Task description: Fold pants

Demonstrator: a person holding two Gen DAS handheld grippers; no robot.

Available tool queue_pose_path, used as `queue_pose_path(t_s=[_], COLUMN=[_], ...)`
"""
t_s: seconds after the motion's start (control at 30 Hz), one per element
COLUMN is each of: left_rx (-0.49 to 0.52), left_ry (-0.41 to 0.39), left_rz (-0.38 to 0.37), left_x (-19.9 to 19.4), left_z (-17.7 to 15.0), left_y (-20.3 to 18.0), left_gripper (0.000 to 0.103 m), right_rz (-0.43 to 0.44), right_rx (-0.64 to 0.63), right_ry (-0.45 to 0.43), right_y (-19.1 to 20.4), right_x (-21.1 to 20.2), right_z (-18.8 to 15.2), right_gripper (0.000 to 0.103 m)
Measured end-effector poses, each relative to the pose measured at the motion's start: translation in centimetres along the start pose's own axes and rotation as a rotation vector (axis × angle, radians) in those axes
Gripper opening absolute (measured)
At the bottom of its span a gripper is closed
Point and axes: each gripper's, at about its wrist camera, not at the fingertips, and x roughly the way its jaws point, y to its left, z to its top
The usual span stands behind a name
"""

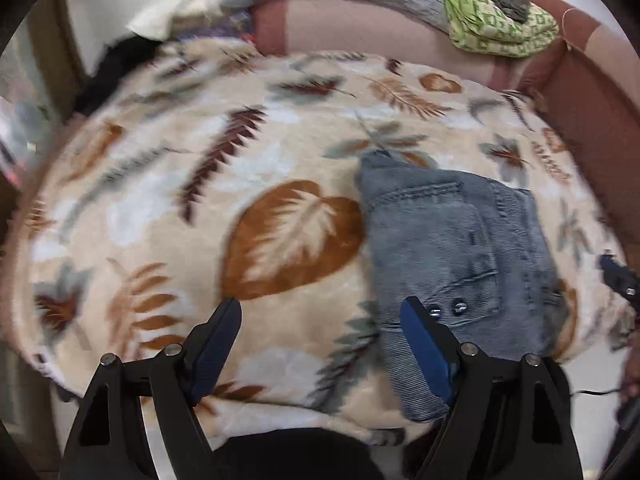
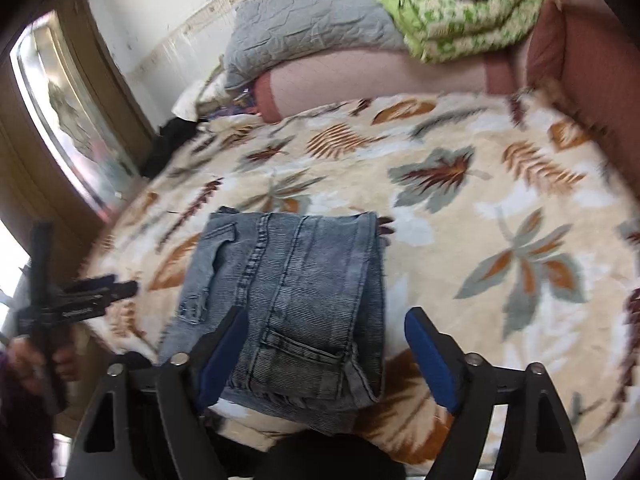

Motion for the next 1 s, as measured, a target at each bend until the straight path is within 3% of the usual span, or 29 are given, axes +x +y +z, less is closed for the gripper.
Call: queue_pose_path(t_s=[0.07,0.2,0.33,0.4,0.5,0.57,0.67,0.7,0.83,0.93,1.0], left_rx=[-0.017,0.003,0.026,0.043,0.052,0.052,0.027,0.029,0.053,0.06,0.064], left_ry=[0.013,0.046,0.059,0.09,0.137,0.159,0.142,0.14,0.12,0.108,0.096], left_rz=[-0.045,-0.164,-0.189,-0.248,-0.286,-0.321,-0.339,-0.338,-0.347,-0.339,-0.337], left_x=[0.9,2.7,4.3,5.5,7.0,8.1,8.4,8.3,7.8,6.9,6.3], left_z=[0.4,1.2,1.8,2.0,1.9,1.8,1.8,1.8,2.1,2.6,3.2], left_y=[0.0,-1.2,-2.2,-2.6,-3.4,-4.0,-4.3,-4.3,-4.8,-4.9,-4.9], left_gripper=[0.082,0.082,0.082,0.082,0.082,0.082,0.082,0.081,0.061,0.039,0.035], right_rz=[0.069,0.1,0.146,0.177,0.234,0.26,0.222,0.208,0.225,0.201,0.188], right_rx=[0.045,0.077,0.115,0.144,0.153,0.128,0.053,0.03,-0.021,-0.042,-0.088], right_ry=[0.02,0.075,0.137,0.179,0.173,0.186,0.195,0.196,0.166,0.135,0.104], right_y=[-1.4,-3.4,-5.2,-5.7,-5.2,-4.1,-1.8,-1.1,0.2,1.2,2.3], right_x=[1.2,4.0,7.2,8.9,10.2,10.8,11.5,11.5,10.3,9.3,8.5], right_z=[0.3,0.8,1.1,0.9,0.7,0.6,0.4,0.4,0.5,0.7,1.0], right_gripper=[0.083,0.084,0.084,0.084,0.094,0.095,0.096,0.091,0.041,0.037,0.035])
